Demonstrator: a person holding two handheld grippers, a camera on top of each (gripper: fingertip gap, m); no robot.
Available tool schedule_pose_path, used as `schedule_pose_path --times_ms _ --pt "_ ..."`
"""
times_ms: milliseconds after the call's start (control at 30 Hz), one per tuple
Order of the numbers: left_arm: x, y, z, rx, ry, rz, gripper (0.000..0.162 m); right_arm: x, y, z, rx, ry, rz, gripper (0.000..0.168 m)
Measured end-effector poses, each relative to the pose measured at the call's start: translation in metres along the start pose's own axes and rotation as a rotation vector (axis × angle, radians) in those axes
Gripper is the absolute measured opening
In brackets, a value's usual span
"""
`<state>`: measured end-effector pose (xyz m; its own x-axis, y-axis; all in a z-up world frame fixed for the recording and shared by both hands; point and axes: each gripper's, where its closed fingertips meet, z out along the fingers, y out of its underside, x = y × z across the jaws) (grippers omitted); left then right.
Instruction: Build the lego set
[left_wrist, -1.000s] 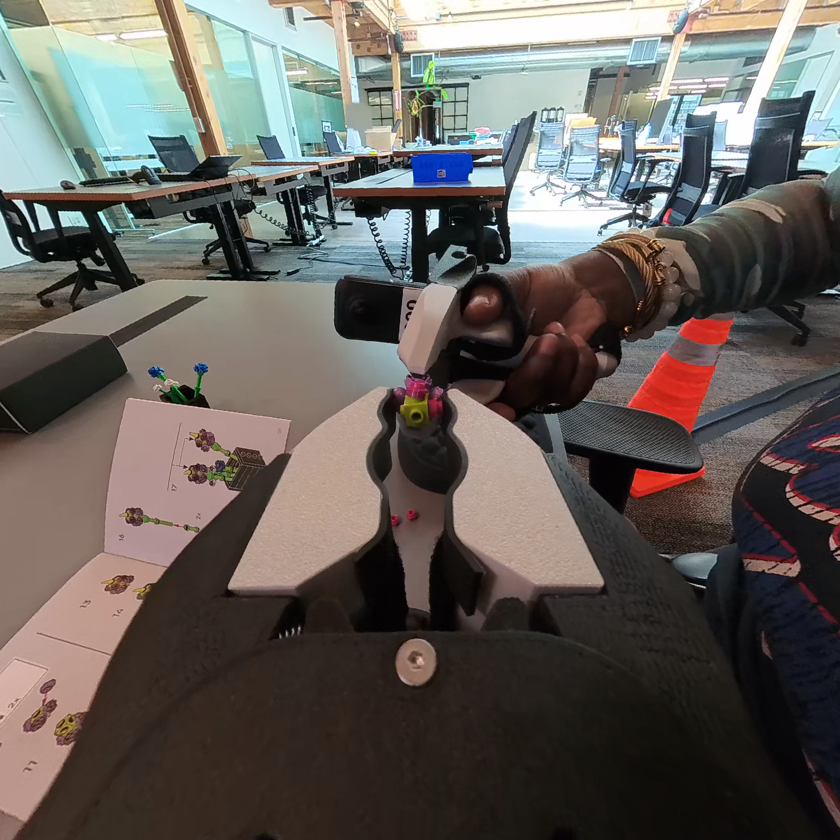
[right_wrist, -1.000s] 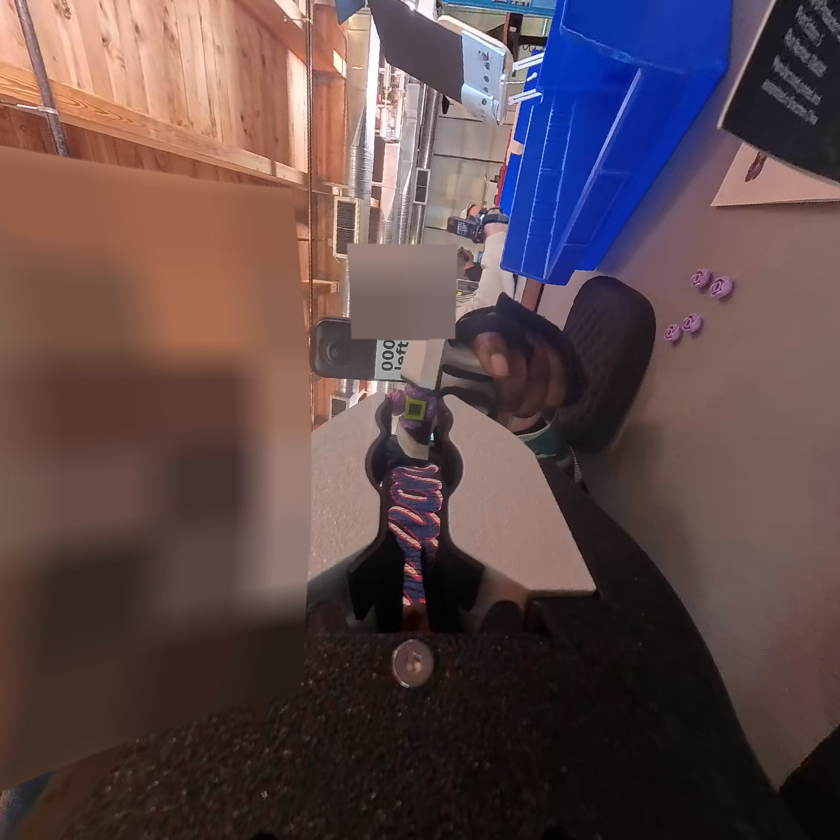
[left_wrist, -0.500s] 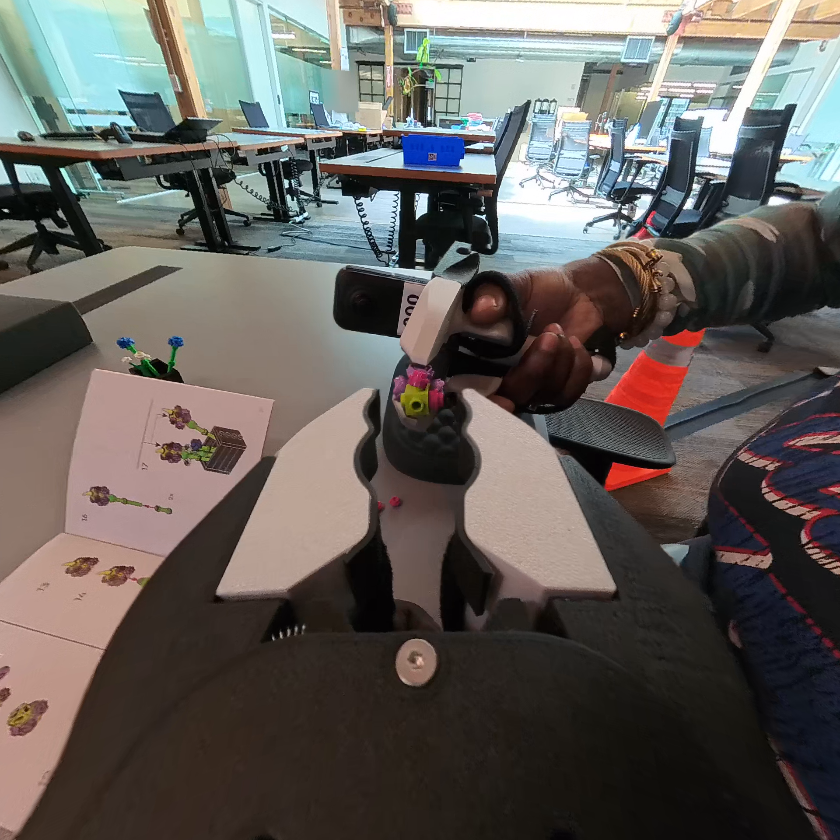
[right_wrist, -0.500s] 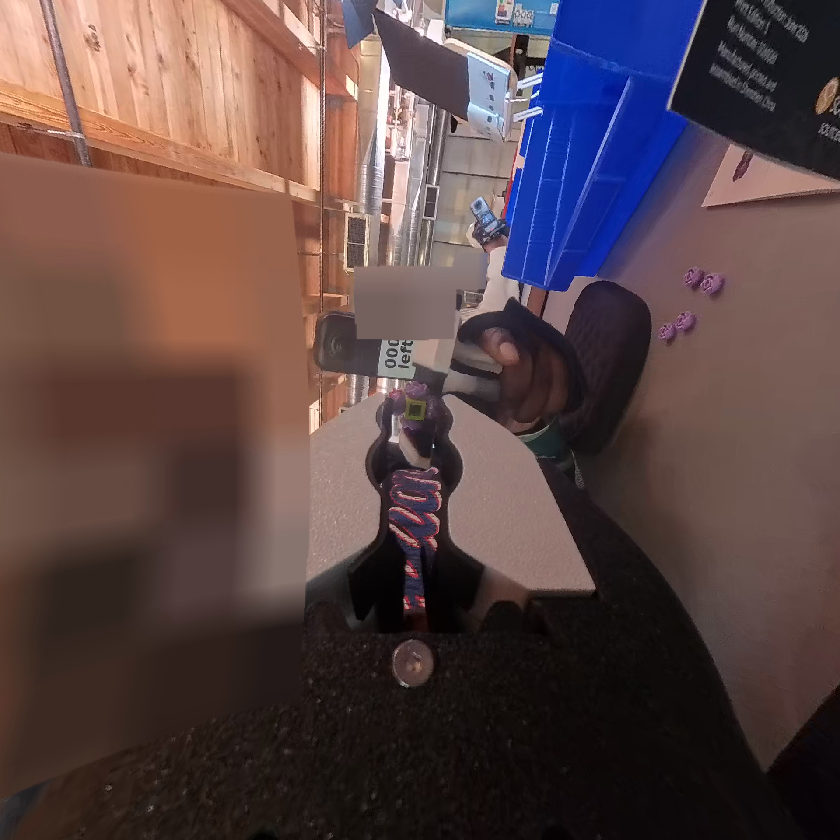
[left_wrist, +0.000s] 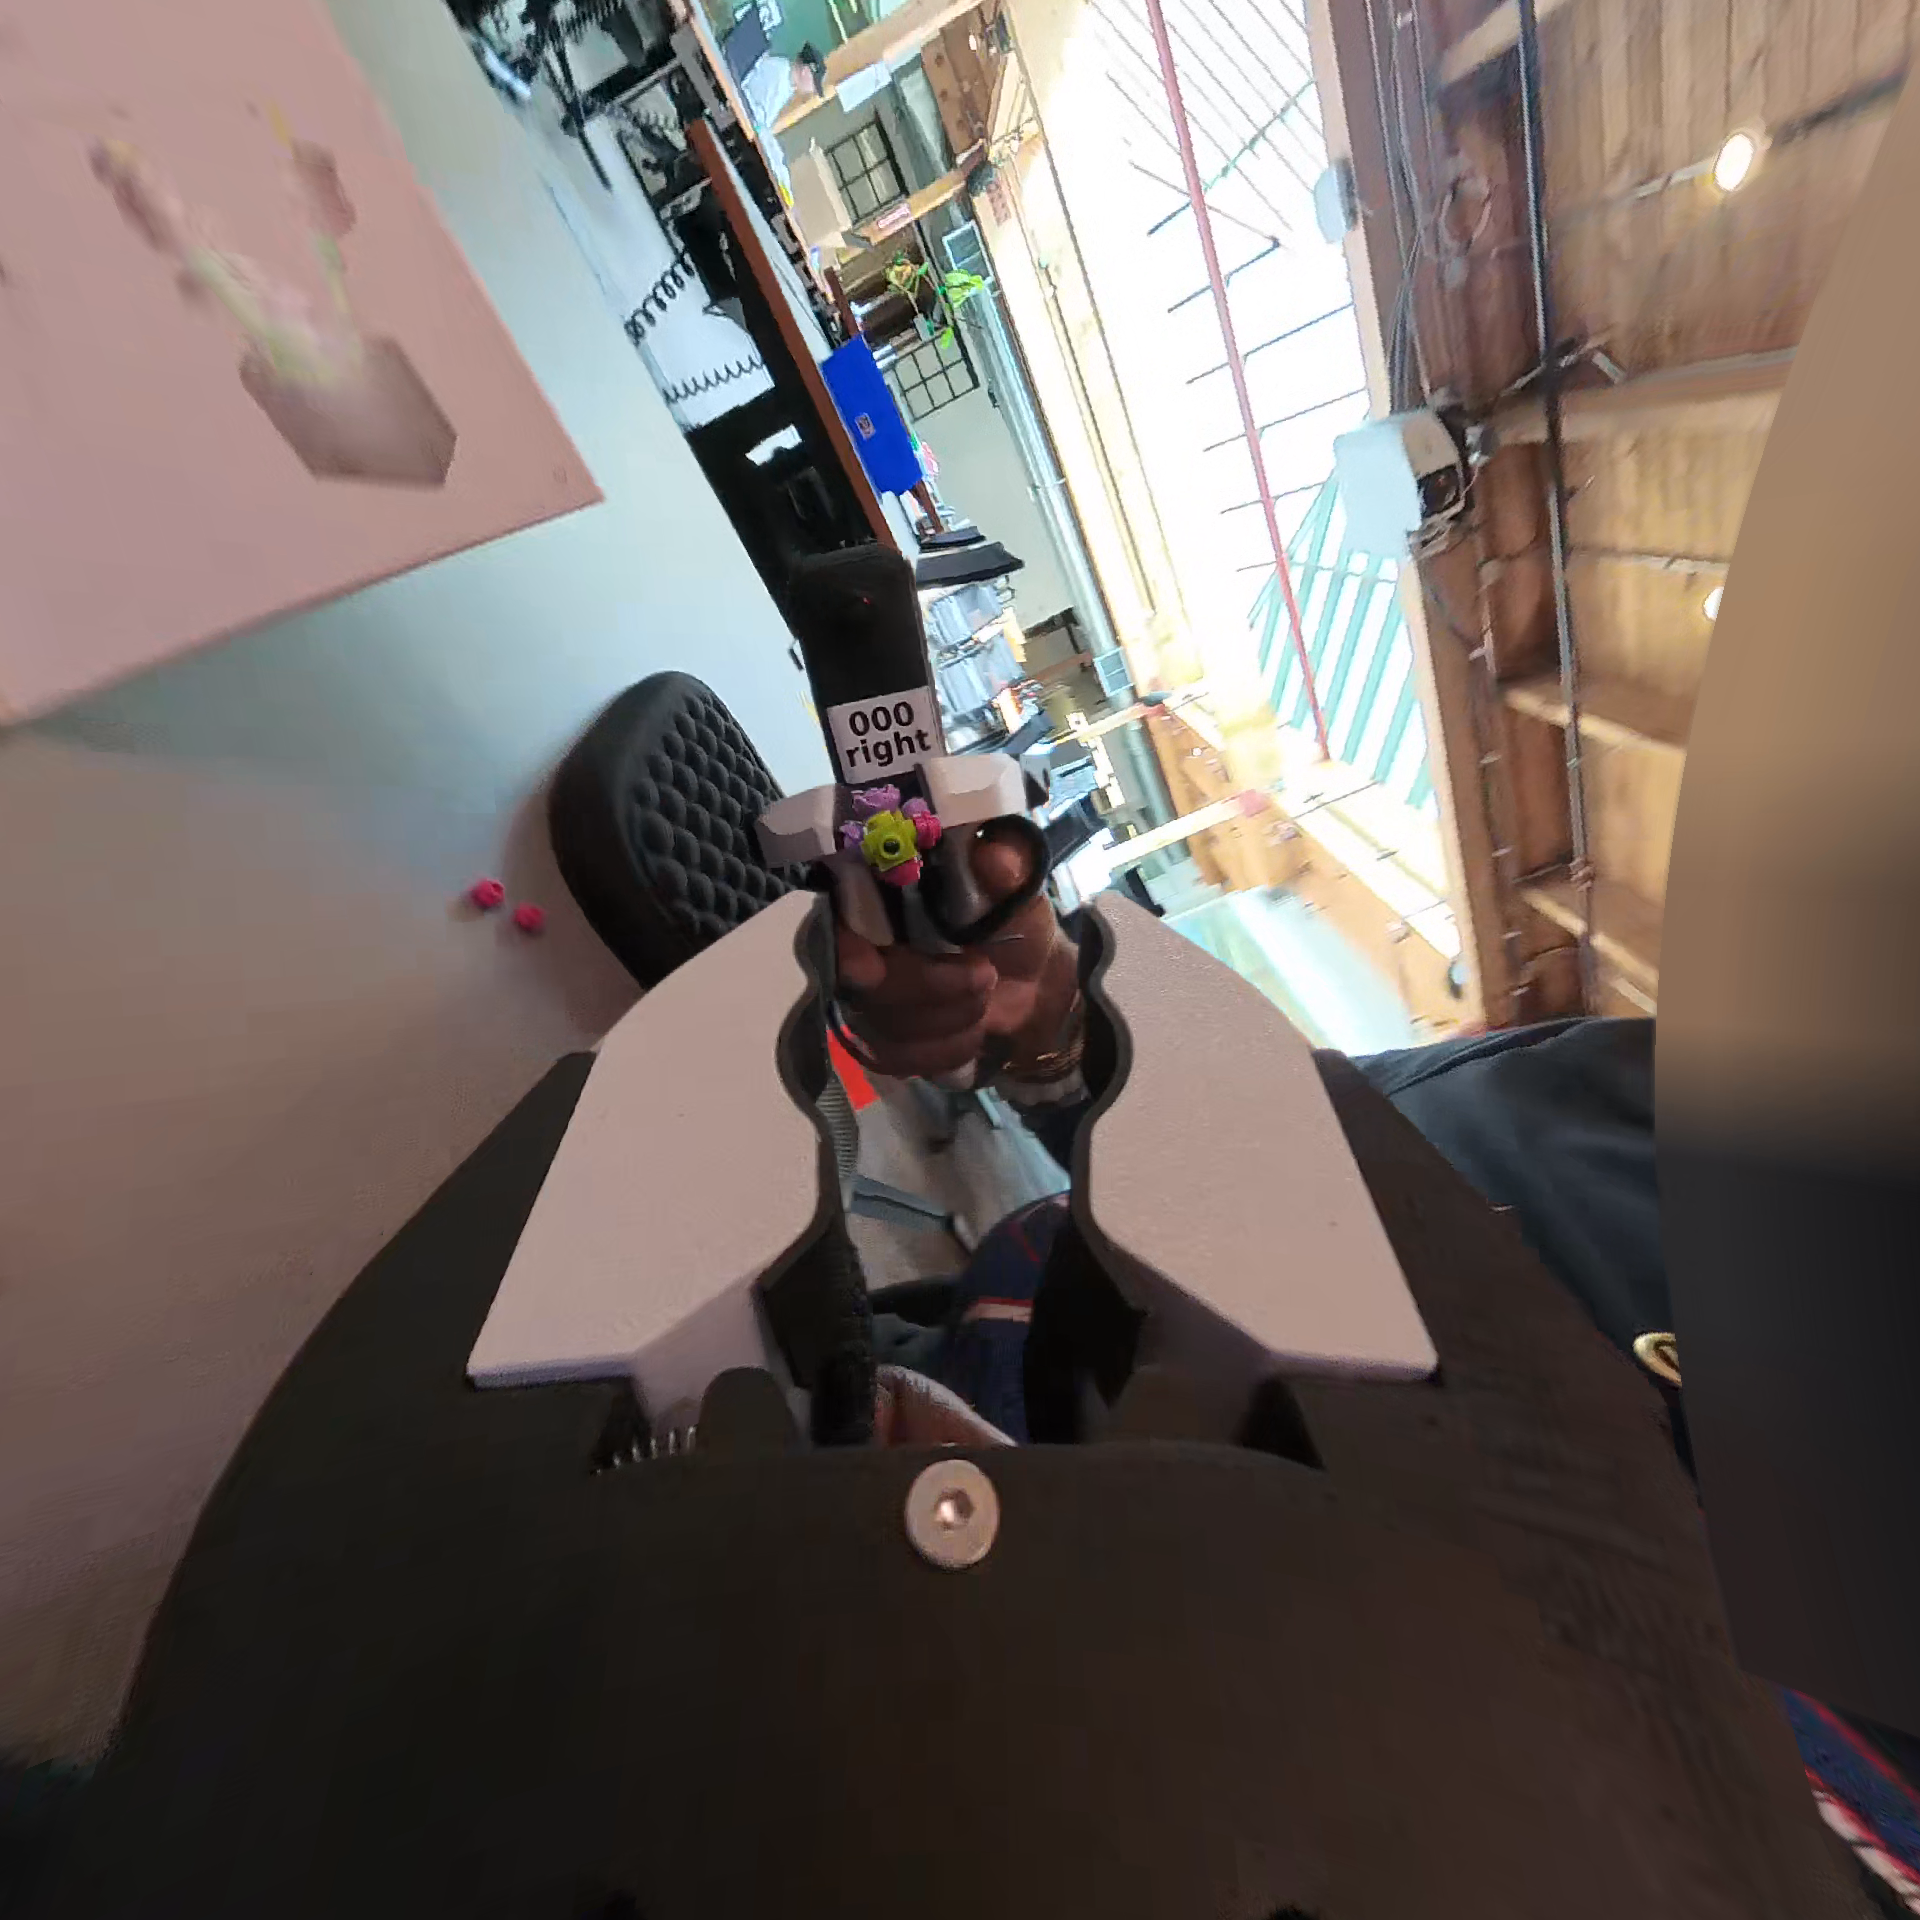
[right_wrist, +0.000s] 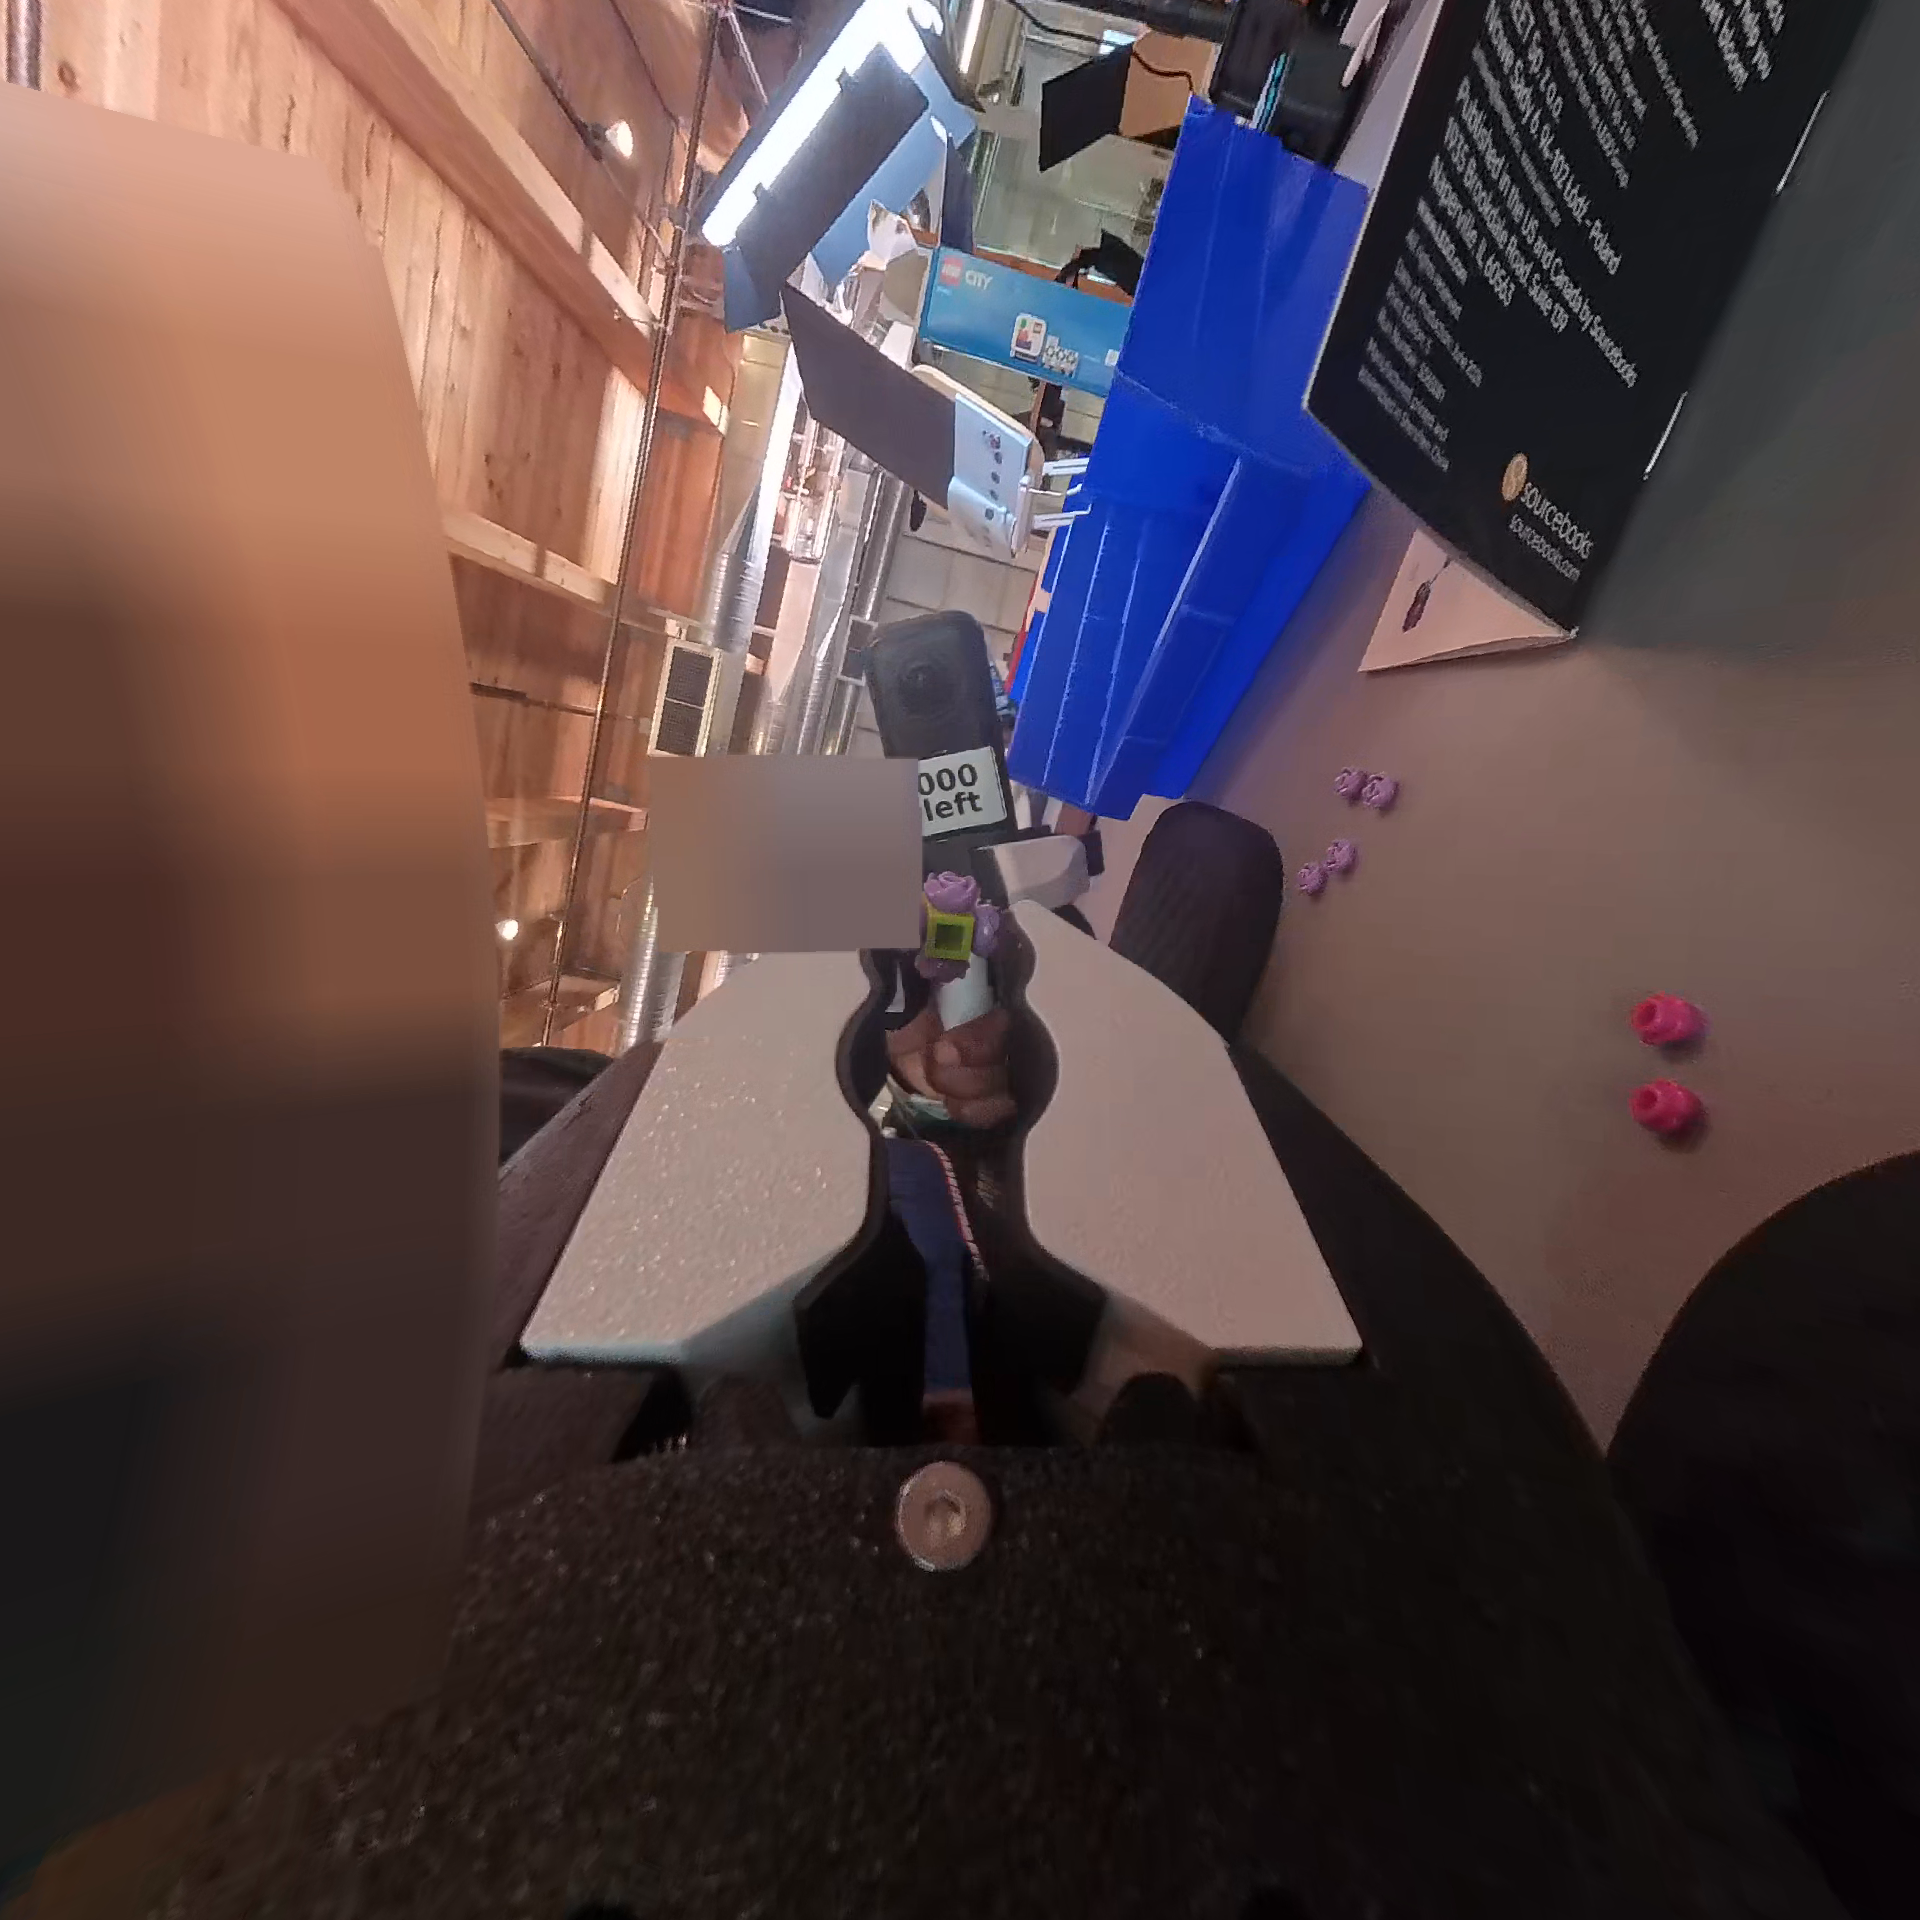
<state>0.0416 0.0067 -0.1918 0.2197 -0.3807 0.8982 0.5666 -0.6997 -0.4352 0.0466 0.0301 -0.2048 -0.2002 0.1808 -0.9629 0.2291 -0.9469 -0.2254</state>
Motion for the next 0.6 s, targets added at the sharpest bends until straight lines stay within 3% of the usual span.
schedule_pose_path --times_ms 167,600 --pt "-0.021 0.003 0.003 0.011 -0.052 -0.09 0.036 0.011 0.003 0.002 0.023 0.041 -0.049 0.018" --pt "-0.036 0.013 0.009 -0.012 -0.082 -0.132 0.033 0.021 0.009 0.002 -0.005 0.091 -0.099 0.018"
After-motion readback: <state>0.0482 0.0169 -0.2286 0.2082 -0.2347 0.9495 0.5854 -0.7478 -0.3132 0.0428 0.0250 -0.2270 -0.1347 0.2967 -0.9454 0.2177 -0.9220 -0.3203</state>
